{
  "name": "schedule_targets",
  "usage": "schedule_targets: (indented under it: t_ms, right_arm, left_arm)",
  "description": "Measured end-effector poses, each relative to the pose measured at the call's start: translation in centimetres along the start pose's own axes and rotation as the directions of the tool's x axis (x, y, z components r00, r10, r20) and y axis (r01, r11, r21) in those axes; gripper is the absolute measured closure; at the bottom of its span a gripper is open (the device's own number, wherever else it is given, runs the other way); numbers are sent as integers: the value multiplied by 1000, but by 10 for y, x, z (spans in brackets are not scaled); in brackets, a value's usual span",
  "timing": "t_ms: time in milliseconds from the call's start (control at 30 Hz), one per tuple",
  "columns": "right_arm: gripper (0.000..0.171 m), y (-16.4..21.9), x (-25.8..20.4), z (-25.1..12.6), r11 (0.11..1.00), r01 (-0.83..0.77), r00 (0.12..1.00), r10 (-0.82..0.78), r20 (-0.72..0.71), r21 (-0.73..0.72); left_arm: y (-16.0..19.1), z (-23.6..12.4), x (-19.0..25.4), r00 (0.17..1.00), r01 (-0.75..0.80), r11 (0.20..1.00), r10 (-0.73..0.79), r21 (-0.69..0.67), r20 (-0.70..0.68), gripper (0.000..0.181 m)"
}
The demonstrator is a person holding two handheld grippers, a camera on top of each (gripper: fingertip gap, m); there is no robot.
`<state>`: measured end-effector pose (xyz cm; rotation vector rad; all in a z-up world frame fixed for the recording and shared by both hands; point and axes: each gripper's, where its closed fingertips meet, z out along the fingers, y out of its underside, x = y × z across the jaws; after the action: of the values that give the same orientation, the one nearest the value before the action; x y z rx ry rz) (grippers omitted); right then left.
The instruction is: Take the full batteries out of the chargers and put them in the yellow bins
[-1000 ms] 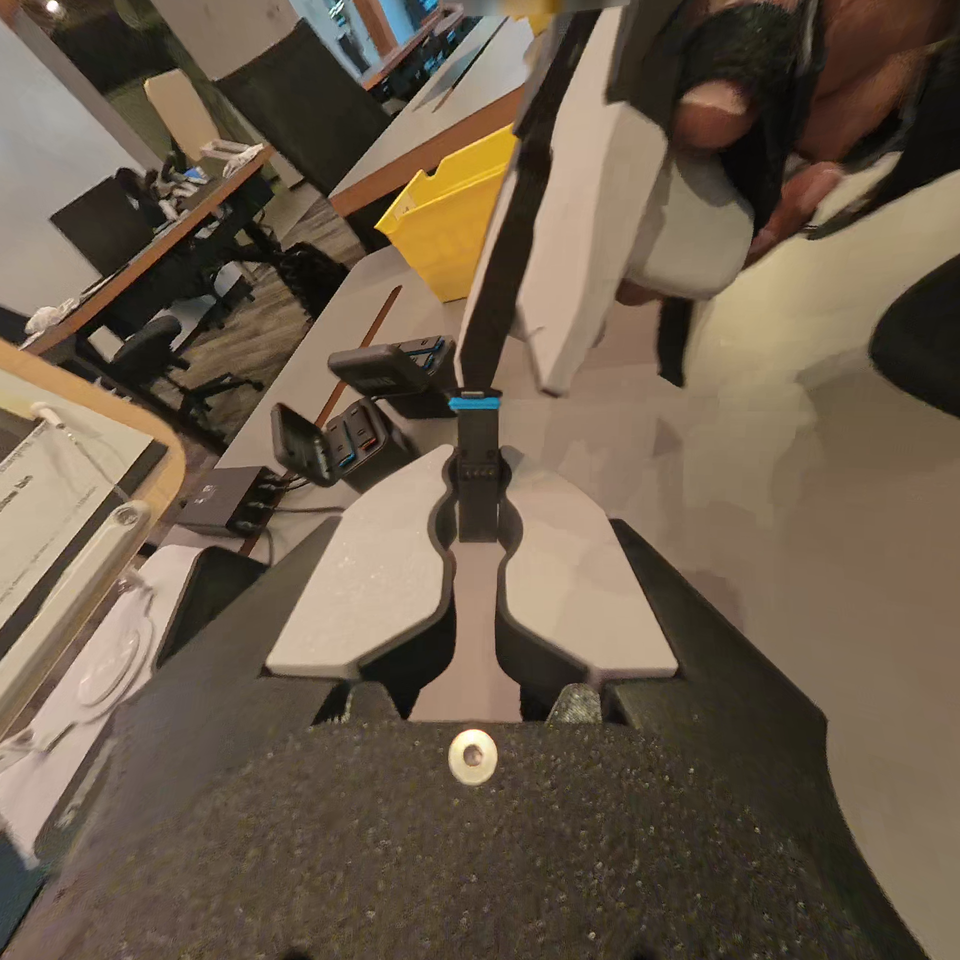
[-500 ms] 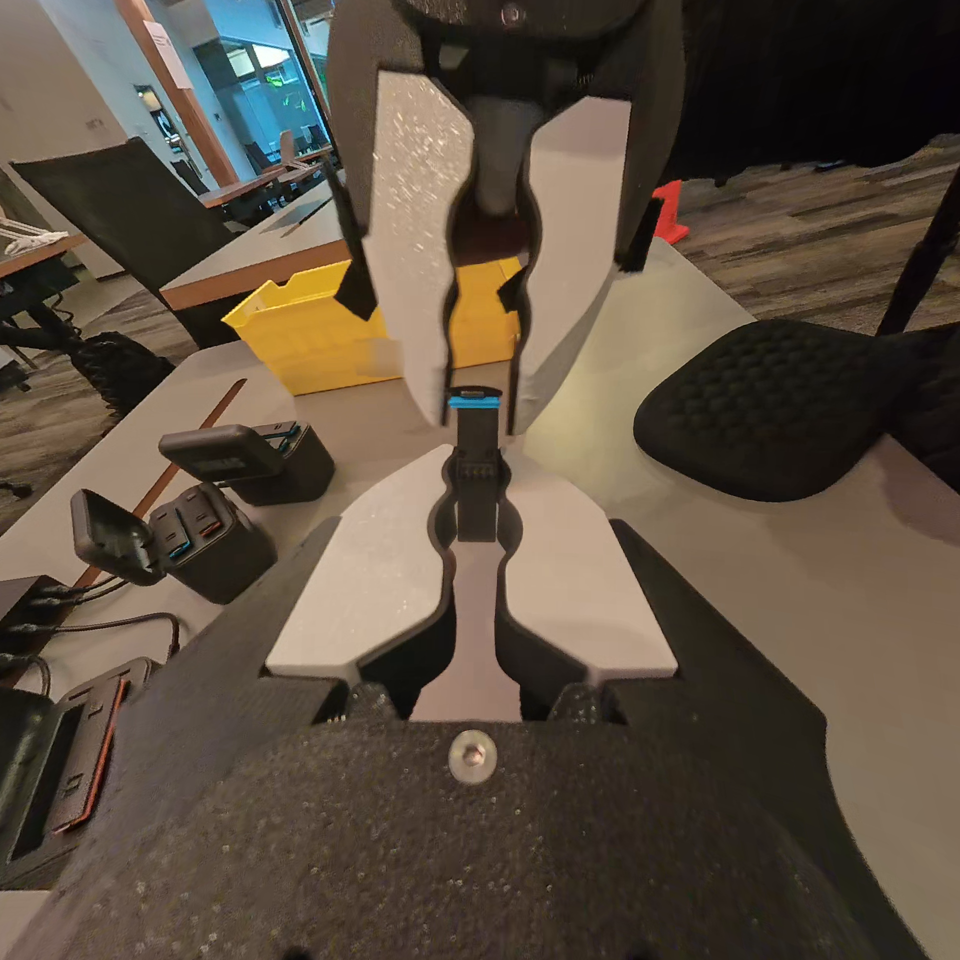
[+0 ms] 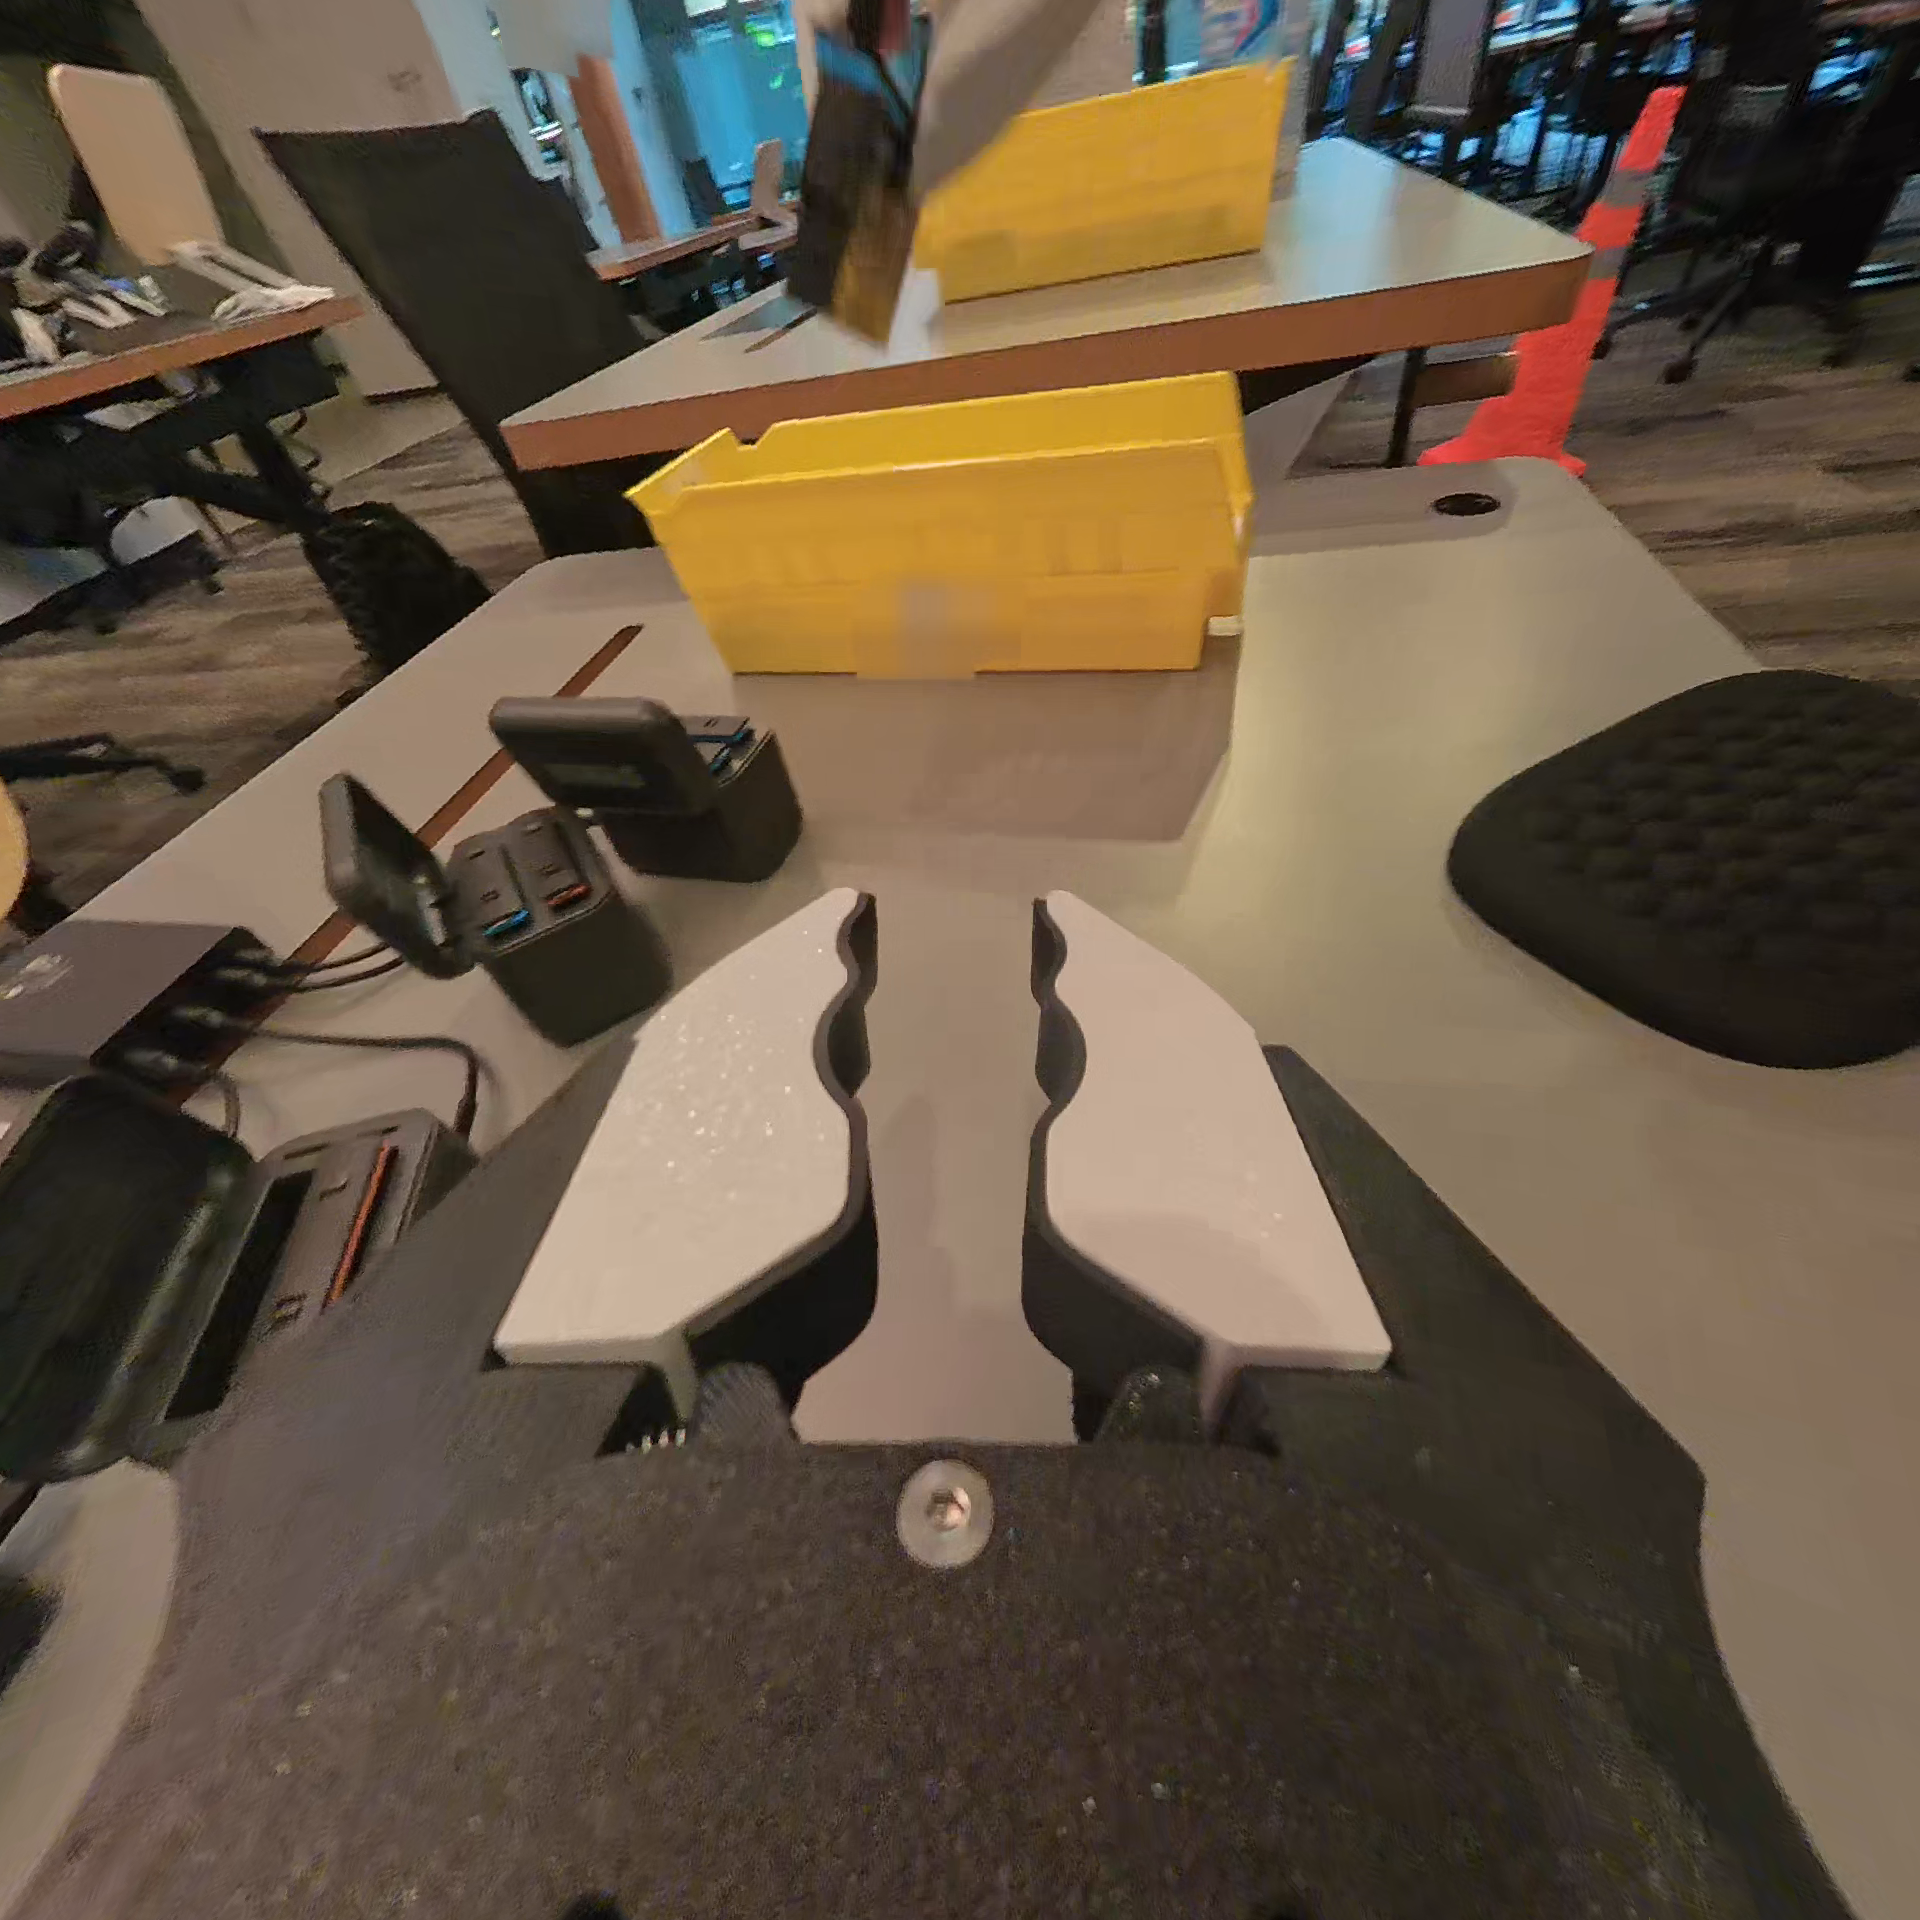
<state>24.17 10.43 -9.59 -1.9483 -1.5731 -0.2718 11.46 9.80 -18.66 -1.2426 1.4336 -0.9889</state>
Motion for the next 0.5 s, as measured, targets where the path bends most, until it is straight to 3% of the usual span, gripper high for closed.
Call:
schedule_targets:
  t_ms: [133, 233, 367, 500]
  right_arm:
    - [156, 79, 62, -16, 978, -99, 993, 85, -78, -185]
    - [156, 143, 82, -4, 935, -168, 986, 154, -71, -312]
    - [156, 217, 77, 38, 870, -191, 977, 215, 0, -455]
    - [156, 250, 58, 82, 852, -182, 960, 261, 97, -492]
  left_arm:
    - [9, -2, -19, 996, 33, 999, -32, -11, 78, 151]
    - [18, -5, -35, 988, 52, 998, -47, -27, 144, 153]
    - [34, -12, -56, 976, 73, 996, -62, -46, 208, 155]
    - [51, -20, -70, 964, 103, 992, -80, -77, 255, 157]
